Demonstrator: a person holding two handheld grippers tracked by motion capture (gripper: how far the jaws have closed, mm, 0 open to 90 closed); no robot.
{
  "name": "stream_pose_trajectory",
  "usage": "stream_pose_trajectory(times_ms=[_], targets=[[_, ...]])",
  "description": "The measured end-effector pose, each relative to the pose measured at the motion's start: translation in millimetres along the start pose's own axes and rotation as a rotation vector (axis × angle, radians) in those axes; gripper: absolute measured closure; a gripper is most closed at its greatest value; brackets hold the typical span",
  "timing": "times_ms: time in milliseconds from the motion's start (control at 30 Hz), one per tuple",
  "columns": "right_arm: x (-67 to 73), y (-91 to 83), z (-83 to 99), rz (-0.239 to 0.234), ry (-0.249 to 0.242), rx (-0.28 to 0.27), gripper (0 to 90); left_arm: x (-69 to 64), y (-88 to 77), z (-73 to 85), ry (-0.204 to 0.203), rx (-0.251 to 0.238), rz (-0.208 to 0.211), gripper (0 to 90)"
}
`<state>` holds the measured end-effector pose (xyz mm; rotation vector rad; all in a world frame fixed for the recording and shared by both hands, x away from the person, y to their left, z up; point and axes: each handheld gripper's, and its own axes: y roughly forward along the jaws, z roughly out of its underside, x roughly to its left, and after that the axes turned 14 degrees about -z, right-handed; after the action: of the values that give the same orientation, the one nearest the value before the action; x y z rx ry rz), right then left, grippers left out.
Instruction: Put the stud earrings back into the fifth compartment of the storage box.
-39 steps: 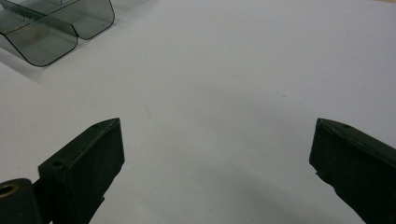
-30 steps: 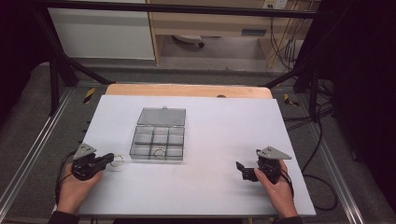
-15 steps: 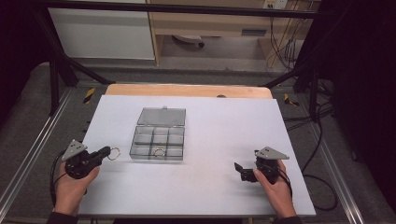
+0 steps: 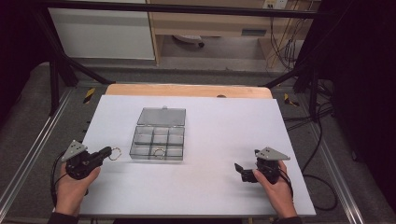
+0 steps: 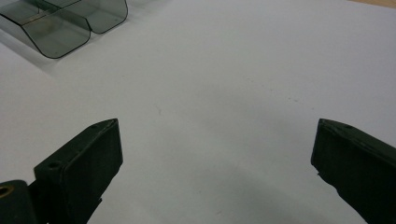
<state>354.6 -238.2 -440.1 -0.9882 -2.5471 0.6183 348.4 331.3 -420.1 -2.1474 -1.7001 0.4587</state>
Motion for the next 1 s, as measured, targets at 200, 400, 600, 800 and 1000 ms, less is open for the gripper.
stream_pose_trajectory(times_ms=[200, 400, 600, 800, 1000], targets=[[-1.4, -2.0, 0.2, -0.010, -0.005, -0.011, 2.5, 0.4, 0.1, -0.2, -0.006, 0.000, -0.002, 87.1], [-2.1, -1.1, 0.3, -0.009, -0.006, -0.005, 2.8, 3.1, 0.9, -0.5, -0.008, 0.000, -0.010, 87.1], [1.1, -1.3, -0.3, -0.012, -0.012, -0.014, 2.6, 3.5, -1.8, -1.8, -0.007, -0.012, -0.013, 87.0], [1.4, -0.2, 0.5, -0.002, -0.006, -0.002, 2.8, 3.0, -2.0, -5.5, -0.002, -0.032, -0.002, 87.0], [-1.4, 2.1, 0.2, -0.004, 0.001, 0.000, 2.8, 4.8, -1.4, -6.5, -0.012, -0.036, -0.006, 87.0]])
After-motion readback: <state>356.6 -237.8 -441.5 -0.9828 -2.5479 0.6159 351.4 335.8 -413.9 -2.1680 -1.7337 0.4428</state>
